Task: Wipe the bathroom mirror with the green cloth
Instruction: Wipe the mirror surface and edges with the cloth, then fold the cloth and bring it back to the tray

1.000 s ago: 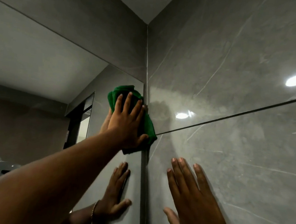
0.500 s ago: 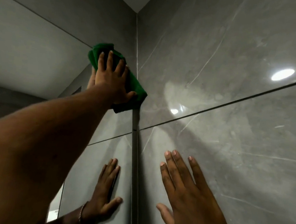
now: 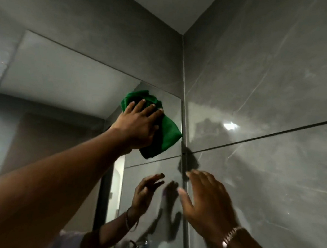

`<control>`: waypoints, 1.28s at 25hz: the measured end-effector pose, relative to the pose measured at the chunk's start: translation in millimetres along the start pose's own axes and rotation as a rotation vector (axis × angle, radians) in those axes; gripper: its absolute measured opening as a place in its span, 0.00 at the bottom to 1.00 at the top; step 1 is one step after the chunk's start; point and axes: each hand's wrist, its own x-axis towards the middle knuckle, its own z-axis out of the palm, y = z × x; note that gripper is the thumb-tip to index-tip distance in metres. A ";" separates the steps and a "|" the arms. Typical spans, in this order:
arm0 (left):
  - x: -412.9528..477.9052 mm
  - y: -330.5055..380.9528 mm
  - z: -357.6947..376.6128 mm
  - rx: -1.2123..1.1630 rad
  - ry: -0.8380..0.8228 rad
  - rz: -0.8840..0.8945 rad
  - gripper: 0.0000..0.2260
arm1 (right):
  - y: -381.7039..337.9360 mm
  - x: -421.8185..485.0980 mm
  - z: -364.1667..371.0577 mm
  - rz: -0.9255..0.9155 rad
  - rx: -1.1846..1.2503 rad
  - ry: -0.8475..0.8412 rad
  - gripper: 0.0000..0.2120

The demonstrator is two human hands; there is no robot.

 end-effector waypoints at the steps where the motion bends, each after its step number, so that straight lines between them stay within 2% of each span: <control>1: -0.7 -2.8 -7.7 -0.028 -0.047 0.010 0.29 | -16.2 17.0 -1.5 0.078 0.156 -0.048 0.24; 3: 3.1 -8.1 -24.3 0.003 -0.130 0.050 0.28 | -42.0 54.0 -2.3 0.251 0.477 -0.078 0.25; 4: 5.1 -8.7 -30.9 0.029 -0.131 0.070 0.24 | -49.7 70.9 -2.5 0.341 0.620 -0.061 0.24; 7: 6.1 -9.6 -44.6 -0.011 -0.038 0.010 0.14 | -64.7 103.8 0.5 0.570 0.860 -0.081 0.25; 9: 3.1 -11.1 -46.3 0.006 0.050 -0.080 0.16 | -70.2 109.6 8.2 0.658 0.972 -0.140 0.23; 11: 0.6 -18.2 -52.6 0.148 0.043 -0.131 0.23 | -75.7 110.7 14.7 0.663 1.043 -0.191 0.19; 13: -2.5 -28.4 -60.1 0.188 0.001 -0.154 0.27 | -83.7 107.5 14.9 0.642 1.062 -0.188 0.13; 15: -11.1 -35.8 -64.9 0.230 -0.023 -0.145 0.27 | -92.5 103.7 10.8 0.617 1.062 -0.152 0.12; 18: -46.2 -40.2 -81.2 0.229 -0.076 -0.185 0.20 | -121.9 88.5 -6.9 0.539 1.131 -0.172 0.13; 20: -84.9 -40.2 -98.1 0.096 -0.121 -0.297 0.16 | -148.6 61.5 -20.0 0.492 1.209 -0.227 0.13; 23: -152.7 -36.4 -128.9 -0.202 -0.092 -0.529 0.10 | -188.7 13.5 -35.5 0.493 1.397 -0.330 0.16; 25: -206.6 -33.3 -144.7 -0.475 -0.003 -0.749 0.06 | -217.6 -31.6 -41.9 0.509 1.578 -0.429 0.16; 28: -299.2 -34.0 -165.3 -0.835 0.082 -1.071 0.07 | -271.0 -112.9 -49.8 0.549 1.774 -0.563 0.18; 32: -436.5 -39.0 -216.2 -1.319 -0.149 -1.420 0.11 | -355.3 -233.4 -62.5 0.708 1.985 -0.771 0.26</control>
